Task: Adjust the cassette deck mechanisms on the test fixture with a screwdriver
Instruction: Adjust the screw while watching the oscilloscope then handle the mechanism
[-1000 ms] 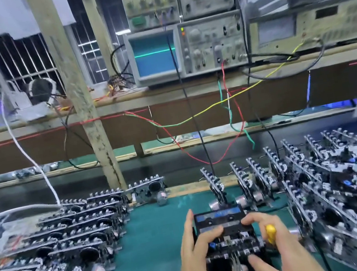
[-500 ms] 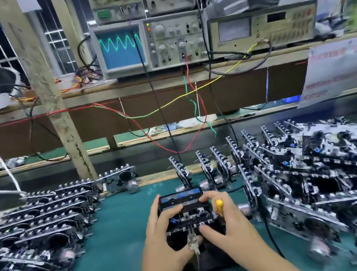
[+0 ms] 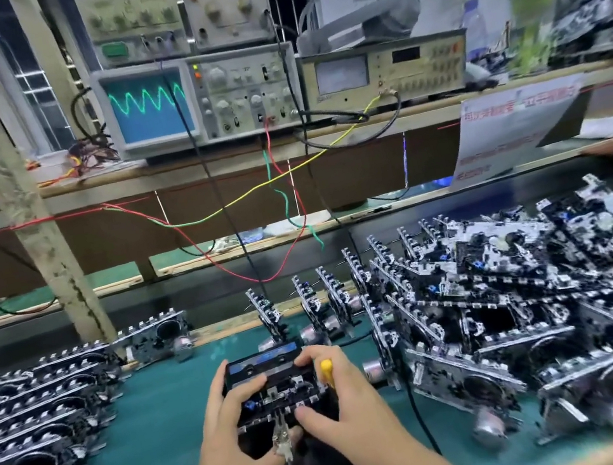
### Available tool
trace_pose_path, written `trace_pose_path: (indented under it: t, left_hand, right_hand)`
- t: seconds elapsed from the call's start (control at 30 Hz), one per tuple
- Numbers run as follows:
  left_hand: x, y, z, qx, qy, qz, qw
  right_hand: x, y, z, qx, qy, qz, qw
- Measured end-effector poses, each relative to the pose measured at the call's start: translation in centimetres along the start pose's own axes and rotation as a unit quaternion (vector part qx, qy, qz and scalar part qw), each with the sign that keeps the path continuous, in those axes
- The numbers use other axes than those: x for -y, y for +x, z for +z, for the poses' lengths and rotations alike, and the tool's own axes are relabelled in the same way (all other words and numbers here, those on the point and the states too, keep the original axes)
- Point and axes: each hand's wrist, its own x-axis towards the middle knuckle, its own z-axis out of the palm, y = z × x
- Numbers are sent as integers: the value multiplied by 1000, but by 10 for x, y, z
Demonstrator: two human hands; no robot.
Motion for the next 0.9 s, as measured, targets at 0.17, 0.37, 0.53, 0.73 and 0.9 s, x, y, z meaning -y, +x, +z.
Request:
trace_pose_path:
  t: [0.17,0.37,0.53,0.73,0.9]
  left_hand:
    - [2,1,1,-1,9,1,1000]
    - [1,1,3,-3,5,-4,1000]
    - [-1,1,2,3,-3,-7,1000]
    - [1,2,1,17,3,-10,1000]
    - [2,2,1,17,7,-12,1000]
  right_hand:
    - [0,1,-2,4,-3,0,1000]
    - [2,0,-3,4,-6,-2,1000]
    - [-3,-14,9,-17,-75,-55,996]
    - [-11,-20,13,-129,-98,-121,979]
    - [-15,-20,17,-105,-116,-131,979]
